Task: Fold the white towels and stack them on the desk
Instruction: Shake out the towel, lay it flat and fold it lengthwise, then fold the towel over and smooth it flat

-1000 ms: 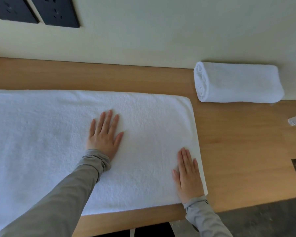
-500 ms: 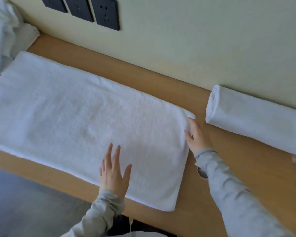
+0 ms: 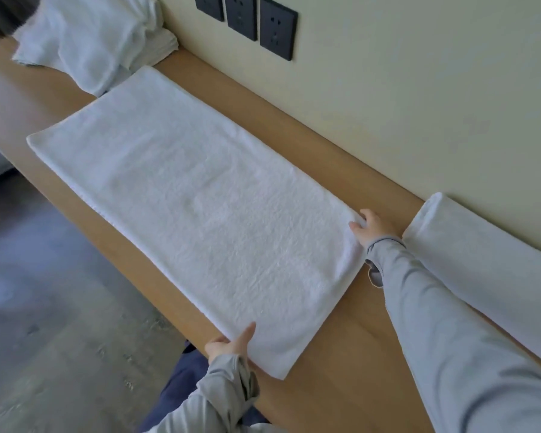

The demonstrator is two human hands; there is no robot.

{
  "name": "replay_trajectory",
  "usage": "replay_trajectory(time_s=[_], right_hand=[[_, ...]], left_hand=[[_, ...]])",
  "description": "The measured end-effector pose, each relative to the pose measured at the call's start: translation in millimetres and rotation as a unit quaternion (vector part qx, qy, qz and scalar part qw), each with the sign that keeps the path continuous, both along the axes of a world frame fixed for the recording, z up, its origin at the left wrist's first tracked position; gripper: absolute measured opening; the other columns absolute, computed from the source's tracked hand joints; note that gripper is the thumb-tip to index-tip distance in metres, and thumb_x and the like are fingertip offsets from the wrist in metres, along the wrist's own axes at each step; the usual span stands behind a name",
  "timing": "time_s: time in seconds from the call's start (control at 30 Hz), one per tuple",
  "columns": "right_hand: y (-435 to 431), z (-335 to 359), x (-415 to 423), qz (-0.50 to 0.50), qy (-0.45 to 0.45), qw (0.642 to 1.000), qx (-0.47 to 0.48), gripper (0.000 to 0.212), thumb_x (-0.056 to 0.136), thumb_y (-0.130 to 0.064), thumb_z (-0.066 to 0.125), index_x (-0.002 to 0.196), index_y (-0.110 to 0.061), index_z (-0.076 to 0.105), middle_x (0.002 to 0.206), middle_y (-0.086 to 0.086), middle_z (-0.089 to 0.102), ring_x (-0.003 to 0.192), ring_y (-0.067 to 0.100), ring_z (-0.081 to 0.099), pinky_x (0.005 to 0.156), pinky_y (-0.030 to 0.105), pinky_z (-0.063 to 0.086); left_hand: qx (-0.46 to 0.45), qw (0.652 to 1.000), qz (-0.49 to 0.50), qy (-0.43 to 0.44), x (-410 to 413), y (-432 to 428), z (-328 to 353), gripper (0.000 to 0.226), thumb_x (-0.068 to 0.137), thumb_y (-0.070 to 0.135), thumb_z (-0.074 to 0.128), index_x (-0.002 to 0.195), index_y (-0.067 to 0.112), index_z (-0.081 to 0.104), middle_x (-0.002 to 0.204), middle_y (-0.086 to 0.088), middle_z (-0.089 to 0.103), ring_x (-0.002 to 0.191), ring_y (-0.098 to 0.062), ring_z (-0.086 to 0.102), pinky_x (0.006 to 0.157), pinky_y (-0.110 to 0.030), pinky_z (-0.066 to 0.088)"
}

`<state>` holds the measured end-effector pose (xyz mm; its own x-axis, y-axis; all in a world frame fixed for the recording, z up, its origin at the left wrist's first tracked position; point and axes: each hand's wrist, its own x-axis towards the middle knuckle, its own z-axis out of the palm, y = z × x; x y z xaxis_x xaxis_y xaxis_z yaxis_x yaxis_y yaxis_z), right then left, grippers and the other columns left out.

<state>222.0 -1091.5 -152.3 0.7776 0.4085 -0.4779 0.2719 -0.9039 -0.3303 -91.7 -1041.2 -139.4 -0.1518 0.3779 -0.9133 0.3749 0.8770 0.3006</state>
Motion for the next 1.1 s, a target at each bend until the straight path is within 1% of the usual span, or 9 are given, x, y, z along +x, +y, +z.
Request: replay_trajectory(time_s=[0.07, 0.13, 0.2, 0.3, 0.5, 0.67, 0.8, 0.97, 1.1], right_hand=[[2, 0, 3, 0.020, -0.012, 1.000, -0.019, 0.047, 0.094, -0.034, 0.049, 0.134, -0.011, 0.044, 0.137, 0.009, 0.043, 0.118, 0.030, 0.049, 0.096, 0.039, 0.040], [3, 0, 9, 0.029, -0.014, 0.999, -0.020, 0.029, 0.091, -0.032, 0.053, 0.109, -0.009, 0.056, 0.117, 0.011, 0.049, 0.097, 0.028, 0.054, 0.082, 0.036, 0.043], [4, 2, 14, 0.013, 0.003, 1.000, -0.007, 0.022, 0.088, -0.031, 0.056, 0.090, -0.009, 0.050, 0.097, 0.009, 0.050, 0.079, 0.024, 0.049, 0.071, 0.033, 0.040], [2, 7, 21, -0.008, 0.051, 0.999, 0.007, 0.032, 0.088, -0.035, 0.058, 0.107, -0.012, 0.047, 0.099, 0.004, 0.051, 0.082, 0.021, 0.050, 0.071, 0.031, 0.038], [-7, 19, 34, -0.018, 0.067, 0.990, 0.121, 0.039, 0.085, -0.030, 0.068, 0.111, -0.005, 0.054, 0.099, 0.007, 0.055, 0.087, 0.022, 0.052, 0.078, 0.031, 0.040], [-16, 49, 44, -0.084, 0.054, 0.960, 0.263, 0.021, 0.079, -0.012, 0.073, 0.093, -0.008, 0.058, 0.095, 0.009, 0.060, 0.085, 0.020, 0.054, 0.073, 0.028, 0.043], [-28, 81, 51, -0.114, 0.071, 0.927, 0.350, 0.022, 0.079, 0.003, 0.068, 0.097, -0.006, 0.061, 0.103, 0.004, 0.063, 0.091, 0.019, 0.058, 0.057, 0.007, 0.048], [-46, 115, 56, -0.129, 0.127, 0.902, 0.392, 0.016, 0.082, 0.002, 0.064, 0.080, -0.013, 0.062, 0.091, -0.002, 0.074, 0.086, 0.015, 0.066, 0.070, 0.022, 0.053], [-28, 143, 51, -0.107, 0.158, 0.888, 0.417, 0.005, 0.085, -0.011, 0.065, 0.080, -0.011, 0.066, 0.077, -0.003, 0.073, 0.079, 0.014, 0.062, 0.069, 0.022, 0.050]], left_hand=[[-0.051, 0.999, 0.004, -0.006, 2, -7, -1, 0.063, 0.072, 0.026, 0.080, 0.117, -0.008, 0.054, 0.110, -0.021, 0.061, 0.087, -0.033, 0.057, 0.082, -0.041, 0.045], [-0.090, 0.996, 0.014, -0.015, 4, -17, -4, 0.069, 0.070, 0.028, 0.082, 0.120, -0.010, 0.052, 0.120, -0.023, 0.058, 0.098, -0.036, 0.056, 0.091, -0.044, 0.047], [-0.102, 0.992, 0.050, -0.049, 7, -28, -6, 0.062, 0.070, 0.021, 0.083, 0.116, -0.009, 0.054, 0.113, -0.023, 0.061, 0.091, -0.036, 0.057, 0.086, -0.045, 0.050], [-0.099, 0.984, 0.103, -0.107, 8, -40, -10, 0.038, 0.073, 0.015, 0.079, 0.098, -0.001, 0.057, 0.088, -0.016, 0.062, 0.076, -0.034, 0.059, 0.059, -0.039, 0.050], [-0.049, 0.980, 0.128, -0.146, 2, -41, 17, 0.020, 0.072, 0.011, 0.079, 0.083, 0.006, 0.062, 0.088, -0.013, 0.067, 0.079, -0.033, 0.063, 0.058, -0.038, 0.052], [-0.064, 0.972, 0.125, -0.189, 6, -33, 66, 0.028, 0.066, 0.015, 0.082, 0.086, 0.003, 0.066, 0.078, -0.014, 0.073, 0.075, -0.034, 0.066, 0.048, -0.032, 0.053], [-0.116, 0.952, 0.118, -0.256, 15, -38, 102, 0.036, 0.066, 0.011, 0.080, 0.096, 0.000, 0.063, 0.088, -0.021, 0.072, 0.076, -0.035, 0.068, 0.044, -0.031, 0.054], [-0.174, 0.918, 0.089, -0.346, 11, -34, 130, 0.059, 0.054, 0.011, 0.079, 0.107, -0.005, 0.058, 0.098, -0.029, 0.068, 0.075, -0.038, 0.068, 0.065, -0.038, 0.054], [-0.188, 0.901, 0.095, -0.380, -1, -4, 148, 0.055, 0.060, 0.011, 0.075, 0.109, -0.005, 0.057, 0.102, -0.031, 0.066, 0.052, -0.034, 0.066, 0.042, -0.034, 0.054]])
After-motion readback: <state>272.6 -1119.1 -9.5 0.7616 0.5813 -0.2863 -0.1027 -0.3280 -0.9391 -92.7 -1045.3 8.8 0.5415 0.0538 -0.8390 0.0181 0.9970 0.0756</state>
